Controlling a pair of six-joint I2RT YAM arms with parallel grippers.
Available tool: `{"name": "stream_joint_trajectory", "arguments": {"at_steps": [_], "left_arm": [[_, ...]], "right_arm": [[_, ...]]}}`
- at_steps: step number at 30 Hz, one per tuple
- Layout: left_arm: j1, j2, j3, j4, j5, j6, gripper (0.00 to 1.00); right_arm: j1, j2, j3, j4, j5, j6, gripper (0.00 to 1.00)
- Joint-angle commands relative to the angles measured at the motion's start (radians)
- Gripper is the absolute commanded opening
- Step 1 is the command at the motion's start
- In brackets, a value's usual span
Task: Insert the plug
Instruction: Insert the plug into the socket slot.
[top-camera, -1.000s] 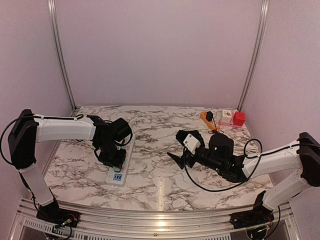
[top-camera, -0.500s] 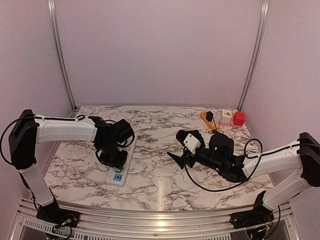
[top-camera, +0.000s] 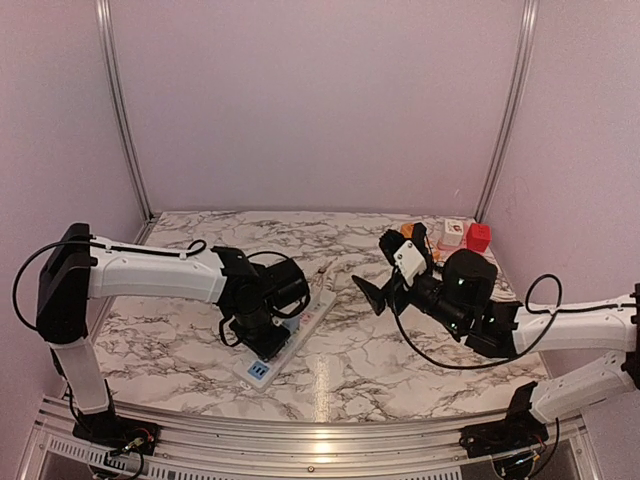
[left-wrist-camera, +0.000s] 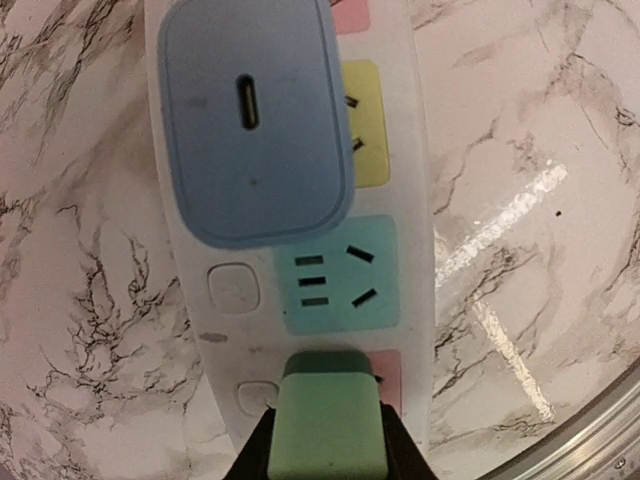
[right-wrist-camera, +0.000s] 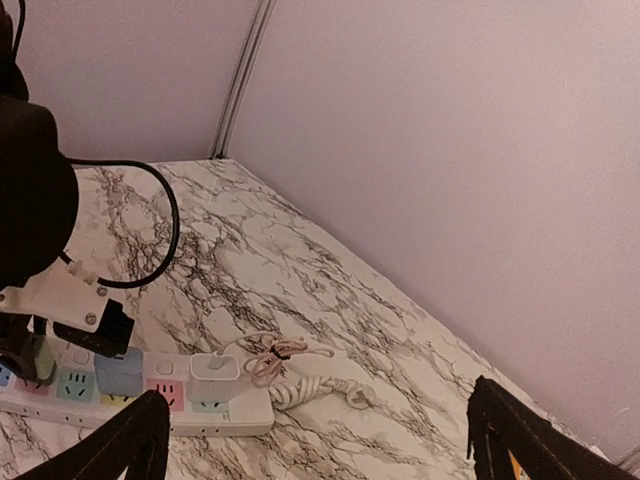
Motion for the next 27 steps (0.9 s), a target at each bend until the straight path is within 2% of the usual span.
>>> {"name": "stream_joint_trajectory", "arguments": {"at_steps": [1,8,11,14,16,27], "left_arm": [[-0.108,0.069,0.108,-0.015,-0.013,0.163,0.0],[-0.158,0.177,0.262,-0.069,-0.112,0.208,0.0],[-0.156,0.191,0.268,-0.099,-0.185,0.196,0.06],[-0.156,0.178,0.263,-0.103,-0.22,0.178,0.22],[-0.152,0.163,0.268,-0.103,-0.235,0.158,0.4],[-0.147,0.072,0.327,-0.092,-0.264,0.115,0.74]], "right_arm": [[-0.052,-0.101,0.037,-0.037,0.051,0.064,0.99],[-0.108,-0.185,0.051,-0.126,0.14,0.106,0.98],[-0.111,-0.196,0.051,-0.146,0.175,0.122,0.98],[-0.117,-0.18,0.05,-0.155,0.199,0.14,0.99],[-0.124,-0.158,0.057,-0.161,0.212,0.155,0.99],[-0.154,-0.001,0.143,-0.214,0.248,0.219,0.98]]}}
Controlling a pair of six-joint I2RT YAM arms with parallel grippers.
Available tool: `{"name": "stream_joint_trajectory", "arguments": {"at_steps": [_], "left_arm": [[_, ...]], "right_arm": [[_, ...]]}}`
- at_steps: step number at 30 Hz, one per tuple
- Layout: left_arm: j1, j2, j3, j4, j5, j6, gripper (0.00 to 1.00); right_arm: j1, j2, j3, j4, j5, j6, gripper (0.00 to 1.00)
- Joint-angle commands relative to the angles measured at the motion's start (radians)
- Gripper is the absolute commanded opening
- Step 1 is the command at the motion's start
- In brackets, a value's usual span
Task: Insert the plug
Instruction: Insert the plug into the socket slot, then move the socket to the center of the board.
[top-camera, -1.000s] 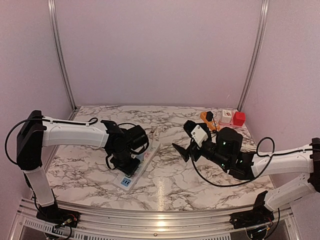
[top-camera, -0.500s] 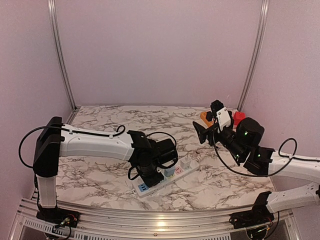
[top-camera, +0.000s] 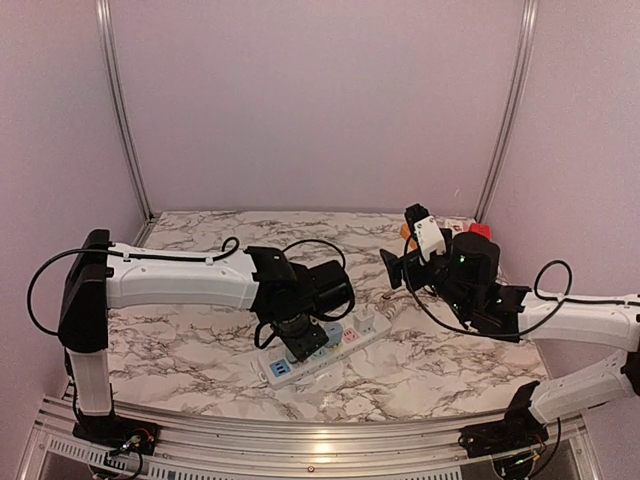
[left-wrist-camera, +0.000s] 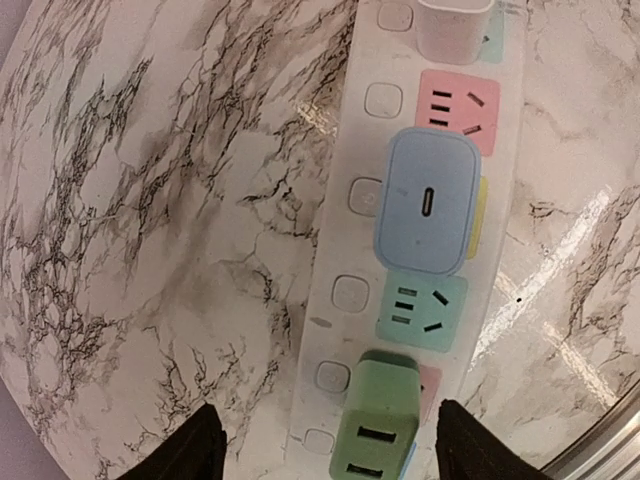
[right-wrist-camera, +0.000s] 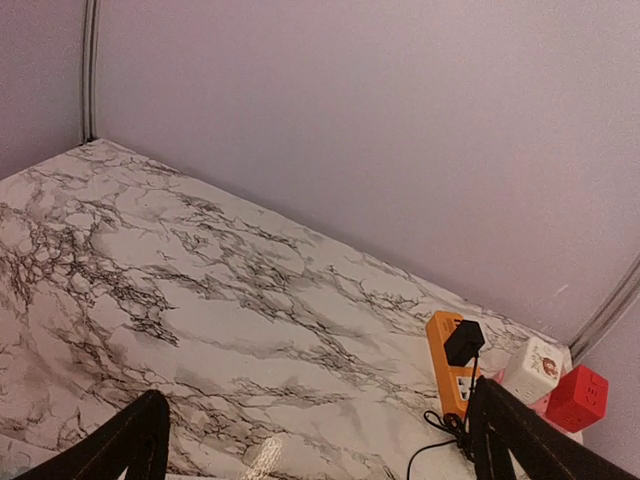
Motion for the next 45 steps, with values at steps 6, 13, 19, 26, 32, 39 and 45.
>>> {"name": "stream_joint_trajectory", "arguments": {"at_steps": [6,13,19,26,32,39,45], "left_arm": [[-0.004,-0.128,-0.027,-0.022,-0.023,-0.079,0.81],[-0.049,-0.199,-0.174,-0.024,-0.081,-0.202,0.84],[-0.119,-0.205,-0.249,-0.024,-0.079,-0.27,0.85],[-0.156,-0.152,-0.282,-0.024,-0.088,-0.305,0.85],[-0.146,-0.092,-0.296,-0.027,-0.121,-0.326,0.87],[-0.1,-0.06,-0.319,-0.027,-0.158,-0.349,0.87],[-0.031,-0.047,-0.312,-0.026,-0.202,-0.351,0.87]], "right_arm": [[-0.146,0.132,0.14,-0.124,-0.042,0.162,0.99],[-0.208,0.301,0.243,-0.216,-0.089,0.214,0.98],[-0.215,0.398,0.27,-0.211,-0.102,0.237,0.99],[-0.237,0.463,0.28,-0.201,-0.141,0.242,0.98],[-0.272,0.513,0.278,-0.214,-0.2,0.254,0.98],[-0.296,0.542,0.272,-0.219,-0.227,0.258,0.99],[-0.341,0.565,0.239,-0.215,-0.282,0.298,0.99]]}}
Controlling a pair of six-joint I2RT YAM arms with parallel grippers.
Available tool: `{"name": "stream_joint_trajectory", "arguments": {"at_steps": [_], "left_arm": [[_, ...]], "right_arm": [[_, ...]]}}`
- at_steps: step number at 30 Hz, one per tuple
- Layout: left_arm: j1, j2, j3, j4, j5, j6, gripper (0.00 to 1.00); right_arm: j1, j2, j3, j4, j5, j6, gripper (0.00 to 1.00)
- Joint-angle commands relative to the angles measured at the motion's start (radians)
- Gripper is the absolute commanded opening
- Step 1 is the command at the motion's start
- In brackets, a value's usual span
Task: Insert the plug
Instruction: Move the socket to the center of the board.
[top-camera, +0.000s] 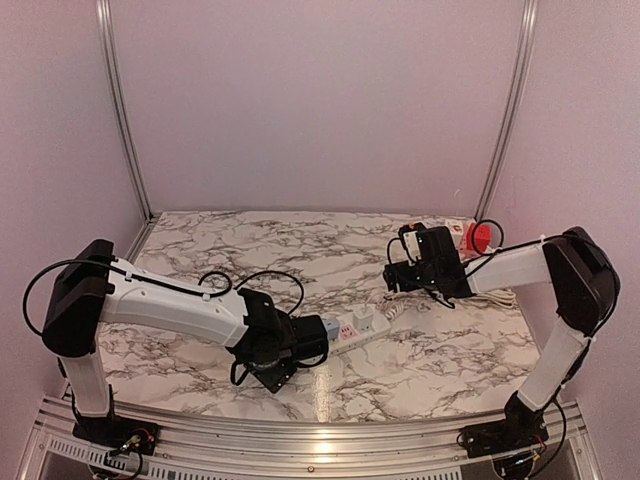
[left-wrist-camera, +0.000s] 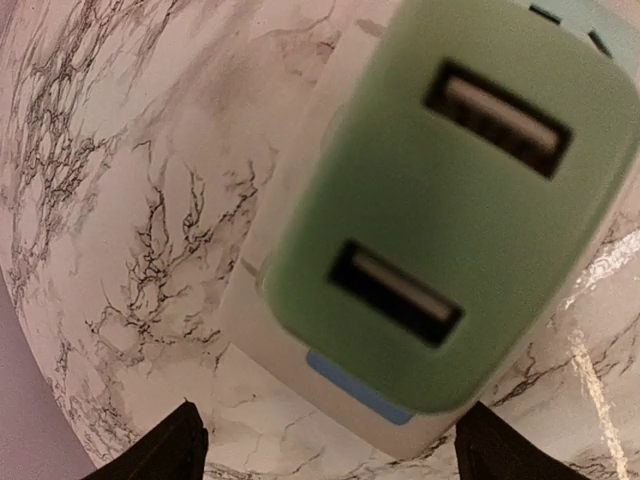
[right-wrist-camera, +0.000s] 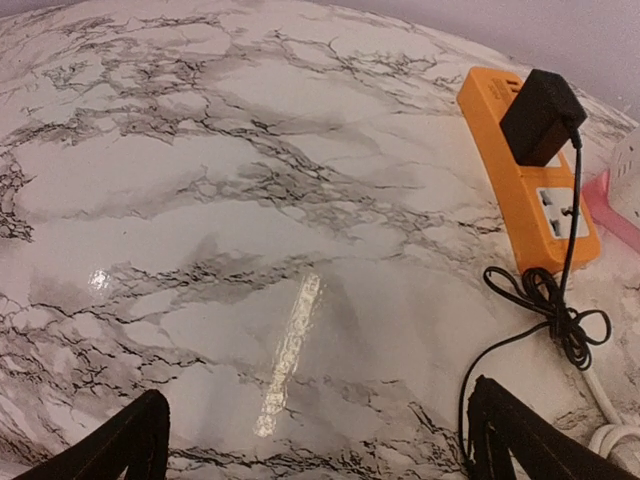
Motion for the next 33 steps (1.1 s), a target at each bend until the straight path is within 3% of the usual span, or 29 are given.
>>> {"name": "stream_joint_trajectory", "arguments": {"at_steps": [1,12,25,33], "left_arm": [[0.067,0.029,0.004,-0.024,-0.074,-0.015,0.87],[0.207,0.149,0.162,0.017,-0.132,0.073,0.86],[0.302,0.29,0.391,0.062,-0.084,0.132,0.85],[0.324,0.41,0.571,0.062,-0.026,0.151,0.85]], "right_arm": [[-0.035,0.01,-0.026,0.003,-0.047,0.044,0.99],[-0.035,-0.056,-0.159,0.02,-0.049,0.129,0.98],[-0.031,-0.191,-0.322,0.028,-0.12,0.262,0.98],[0.062,-0.429,-0.4,-0.072,0.062,0.351,0.99]]}}
